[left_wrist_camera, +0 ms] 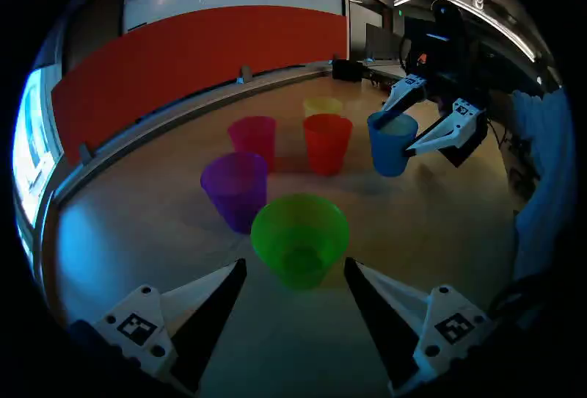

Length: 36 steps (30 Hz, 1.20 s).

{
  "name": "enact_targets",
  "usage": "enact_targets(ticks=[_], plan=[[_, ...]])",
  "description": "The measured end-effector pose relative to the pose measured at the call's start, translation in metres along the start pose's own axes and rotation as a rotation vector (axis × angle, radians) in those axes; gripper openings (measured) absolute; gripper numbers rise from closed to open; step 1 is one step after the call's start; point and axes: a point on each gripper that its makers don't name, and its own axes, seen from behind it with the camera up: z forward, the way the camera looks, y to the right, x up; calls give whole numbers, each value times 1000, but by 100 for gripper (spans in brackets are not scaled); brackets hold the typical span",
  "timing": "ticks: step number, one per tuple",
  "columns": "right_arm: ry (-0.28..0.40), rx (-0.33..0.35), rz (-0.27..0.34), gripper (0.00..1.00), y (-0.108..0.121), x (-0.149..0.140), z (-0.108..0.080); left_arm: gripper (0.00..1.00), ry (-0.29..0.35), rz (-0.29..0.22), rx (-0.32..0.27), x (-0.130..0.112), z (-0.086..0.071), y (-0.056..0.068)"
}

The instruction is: Pour water

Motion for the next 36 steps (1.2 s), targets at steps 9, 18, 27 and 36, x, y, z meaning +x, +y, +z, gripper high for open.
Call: enact_targets(ticks=[9,18,27,36], plan=[[-17,15,-7,91,-6,-9,14,99,16,-20,5,-3,-13,4],[-9,20,4,91,-9,-9,22,99,27,-18,14,-4,-20,7],[-20,16,-6,92,-11,-14,22,99,35,-27,16,-1,-22,7],[-40,1,-2,100,-12,-21,15,99,47,-29,17,0,-27,10]])
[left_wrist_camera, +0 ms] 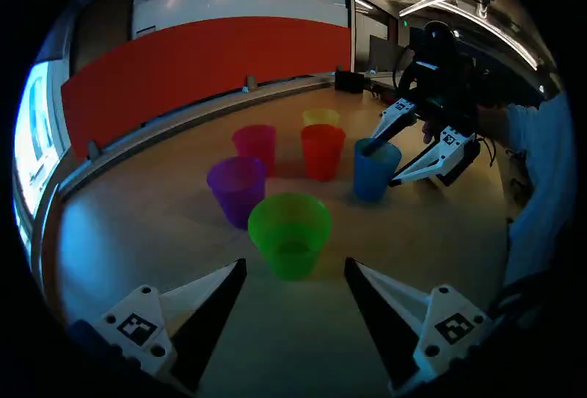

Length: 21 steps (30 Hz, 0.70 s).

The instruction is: Pour water

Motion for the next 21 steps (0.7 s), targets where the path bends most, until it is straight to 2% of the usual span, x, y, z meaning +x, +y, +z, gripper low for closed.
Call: enact_targets(ticks=[9,14,21], plan=[[9,-53,19,100,4,-8,-31,99,52,-10,30,10,-18,-9],[8,-96,28,100,5,-18,-51,99,105,-8,68,28,-33,-21],[14,-142,39,100,3,-26,-73,99,189,2,108,55,-56,-29]])
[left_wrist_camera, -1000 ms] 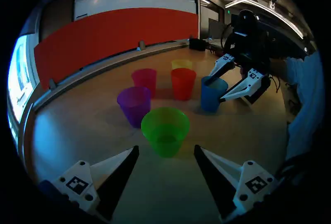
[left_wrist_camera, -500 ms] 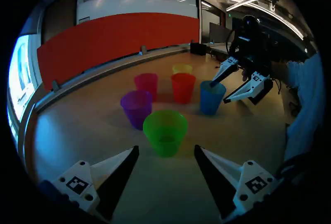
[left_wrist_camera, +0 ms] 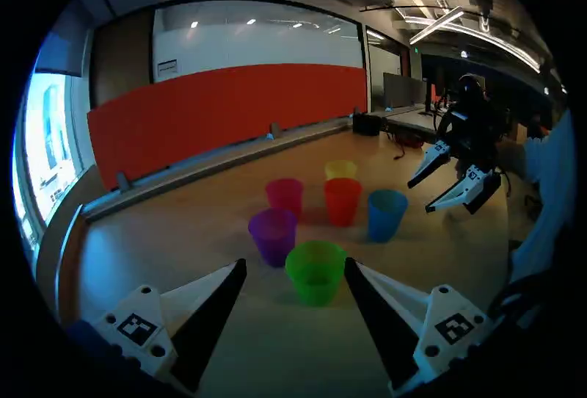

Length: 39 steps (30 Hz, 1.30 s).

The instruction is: Pour water

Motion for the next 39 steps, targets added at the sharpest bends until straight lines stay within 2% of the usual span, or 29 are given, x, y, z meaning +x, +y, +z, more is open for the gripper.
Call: enact_targets(ticks=[8,17,27,39], plan=[[59,-62,17,100,4,11,-20,99,54,-3,48,12,-12,-8],[196,-185,97,100,29,39,-44,99,115,-21,165,17,-20,-24],[398,-381,140,100,65,87,-84,99,266,-60,294,48,-33,-38],[576,-629,203,100,110,108,-136,99,407,-66,433,76,-48,-48]])
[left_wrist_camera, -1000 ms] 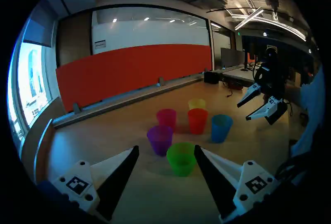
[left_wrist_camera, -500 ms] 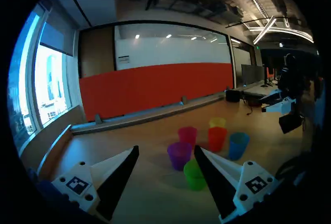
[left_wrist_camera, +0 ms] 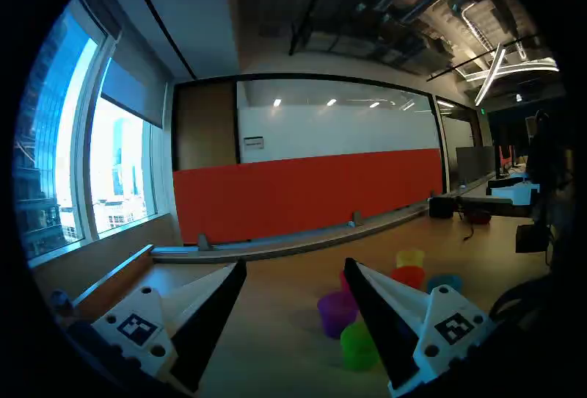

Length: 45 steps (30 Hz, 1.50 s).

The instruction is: Pour water

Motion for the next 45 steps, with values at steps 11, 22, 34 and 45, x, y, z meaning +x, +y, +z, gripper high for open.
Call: enact_targets(ticks=[11,22,34,45], plan=[[83,-156,34,100,35,7,-8,99,21,-16,61,-5,-1,1],[89,-222,71,99,44,-2,-16,99,46,-37,106,1,-2,0],[64,-262,87,99,47,-19,-26,99,37,-31,152,-17,0,-4],[42,-280,81,99,47,-25,-32,99,33,-21,175,-33,4,-3]])
